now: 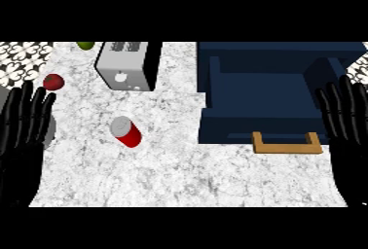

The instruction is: Pick up the can, place it into the drawer and close the drawer

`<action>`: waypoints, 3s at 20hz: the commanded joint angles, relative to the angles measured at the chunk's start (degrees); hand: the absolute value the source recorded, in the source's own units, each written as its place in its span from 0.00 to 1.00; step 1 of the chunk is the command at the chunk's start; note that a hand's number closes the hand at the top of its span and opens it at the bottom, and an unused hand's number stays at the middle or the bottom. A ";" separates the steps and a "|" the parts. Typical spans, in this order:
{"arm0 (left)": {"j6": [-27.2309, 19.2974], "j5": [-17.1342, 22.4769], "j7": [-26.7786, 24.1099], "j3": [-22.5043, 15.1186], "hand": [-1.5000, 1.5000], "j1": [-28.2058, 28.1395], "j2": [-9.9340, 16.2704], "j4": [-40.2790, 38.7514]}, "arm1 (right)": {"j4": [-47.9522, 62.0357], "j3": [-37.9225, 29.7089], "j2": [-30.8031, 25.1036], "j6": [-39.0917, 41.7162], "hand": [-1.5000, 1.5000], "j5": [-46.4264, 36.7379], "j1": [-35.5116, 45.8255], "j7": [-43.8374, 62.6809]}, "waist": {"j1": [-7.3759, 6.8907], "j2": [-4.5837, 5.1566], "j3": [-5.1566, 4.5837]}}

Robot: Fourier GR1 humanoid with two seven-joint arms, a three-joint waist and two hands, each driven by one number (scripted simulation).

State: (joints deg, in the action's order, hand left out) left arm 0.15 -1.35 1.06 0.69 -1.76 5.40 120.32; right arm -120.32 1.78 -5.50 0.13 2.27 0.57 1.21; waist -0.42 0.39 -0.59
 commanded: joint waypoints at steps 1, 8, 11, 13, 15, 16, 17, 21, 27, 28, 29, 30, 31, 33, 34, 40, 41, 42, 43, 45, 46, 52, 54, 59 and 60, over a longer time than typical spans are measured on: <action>-1.56 -3.73 -1.62 -4.73 0.00 -3.57 -3.63 0.63 | 0.99 -0.58 -0.01 0.65 0.00 -0.17 1.24 -0.23 | 0.33 -0.42 0.59; -4.95 0.49 10.25 1.70 0.00 -5.24 -4.15 -3.45 | 4.04 -4.00 1.64 -4.66 0.00 -1.86 -4.46 8.02 | 0.09 -0.19 0.63; -6.08 0.62 18.12 2.30 0.00 -3.99 -3.12 0.56 | 2.97 -3.71 1.80 -5.47 0.00 -3.10 -4.64 9.28 | 0.25 -0.44 0.63; -6.17 0.47 18.32 2.06 0.00 -4.86 -3.49 0.60 | 4.53 -6.31 0.36 -4.79 0.00 -1.23 -1.75 10.52 | 0.22 -0.39 0.60; -7.69 -1.21 23.17 -0.18 0.00 -3.79 -4.24 4.36 | -0.86 -4.01 1.39 -4.75 0.00 -2.17 -6.10 12.18 | 0.52 -0.48 0.60; -5.96 2.88 23.82 6.68 0.00 -0.31 -0.39 2.28 | 0.01 -4.93 0.85 -4.82 0.00 -1.65 -3.77 13.53 | 0.46 -0.43 0.59; -5.64 2.85 19.75 5.25 0.00 -2.76 -2.20 1.15 | 1.50 -6.79 1.00 -2.26 0.00 0.57 -7.80 6.82 | 0.50 -0.43 0.60; -7.48 0.18 19.04 4.01 0.00 4.24 -2.65 -5.14 | 3.75 -6.93 0.96 -2.07 0.00 -0.03 -6.17 7.78 | 0.63 -0.38 0.59; -7.63 -0.60 19.61 2.50 0.00 3.88 -3.75 -7.37 | -2.87 -6.61 1.25 -0.84 0.00 0.17 -9.78 9.42 | 0.68 -0.41 0.59; -6.49 -0.95 18.17 1.27 0.00 -2.12 -4.13 -3.18 | -0.83 -9.46 0.41 0.08 0.00 1.37 -9.97 7.60 | 0.50 -0.43 0.59; -7.57 -1.86 18.89 0.83 0.00 1.92 -4.56 -8.20 | -3.46 -6.91 1.38 -1.21 0.00 -0.66 -10.11 10.12 | 0.64 -0.41 0.59; -10.34 -3.21 14.17 -3.22 0.00 -0.25 -5.32 -10.37 | 0.17 -8.62 0.70 -1.84 0.00 0.07 -5.78 10.21 | 0.52 -0.38 0.58; -8.82 -2.34 11.98 -0.98 0.00 1.01 -5.34 -13.75 | -0.88 -9.15 0.61 0.10 0.00 1.65 -8.42 7.72 | 0.64 -0.38 0.58; -10.73 -2.71 16.28 -0.81 0.00 2.84 -5.36 -12.88 | -0.28 -8.43 1.26 -2.27 0.00 -0.84 -5.46 10.33 | 0.51 -0.38 0.58; -11.31 -2.81 11.43 -3.30 0.00 -1.45 -5.37 -13.78 | -5.17 -9.46 0.38 -0.86 0.00 0.83 -8.97 12.49 | 0.59 -0.42 0.58; -11.32 -2.18 5.17 -1.69 0.00 -0.49 -4.69 -22.98 | -3.91 -8.44 1.51 -1.85 0.00 -0.93 -6.46 12.15 | 0.49 -0.38 0.57; -14.09 -3.31 5.01 -4.11 0.00 1.36 -5.38 -25.15 | 1.01 -9.49 1.23 -1.54 0.00 -0.89 -4.17 9.34 | 0.47 -0.36 0.58; -15.19 -3.94 3.22 -4.81 0.00 -1.26 -5.39 -24.73 | -5.86 -14.43 -2.18 2.41 0.00 5.90 -8.73 13.30 | 0.69 -0.42 0.58; -15.79 -3.71 -0.04 -6.22 0.00 -3.23 -5.39 -26.70 | -1.86 -15.67 -1.97 1.86 0.00 6.31 -6.24 11.09 | 0.55 -0.39 0.58; -18.52 -1.67 -2.18 -6.38 0.00 -0.73 -5.39 -31.88 | -0.11 -14.89 -0.76 3.39 0.00 5.14 -9.53 6.73 | 0.66 -0.38 0.58; -15.79 -2.57 -0.95 -3.99 0.00 -4.43 -5.39 -27.36 | -3.55 -14.85 -0.85 3.70 0.00 5.93 -10.50 9.19 | 0.52 -0.43 0.59; -15.36 2.26 -11.63 0.53 0.00 0.84 -4.23 -43.20 | -9.10 -14.00 -0.08 2.85 0.00 6.13 -10.49 14.56 | 0.69 -0.40 0.56; -15.89 2.00 -11.28 0.49 0.00 4.12 -5.16 -46.04 | -3.13 -14.73 0.84 2.74 0.00 4.10 -8.75 10.21 | 0.57 -0.38 0.58; -15.77 3.34 -14.41 2.68 0.00 4.81 -4.24 -50.95 | -6.01 -20.88 -3.54 5.20 0.00 9.99 -7.48 15.64 | 0.61 -0.40 0.58; -12.96 5.05 -19.76 4.21 0.00 6.18 -4.14 -57.62 | -7.19 -15.98 0.82 4.32 0.00 6.28 -10.94 13.30 | 0.74 -0.37 0.57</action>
State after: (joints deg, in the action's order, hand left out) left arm -15.37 1.62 -12.99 2.12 2.29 0.73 70.98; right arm -126.81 -14.30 -5.88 3.82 8.11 -8.92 14.74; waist 0.22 -0.01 -0.02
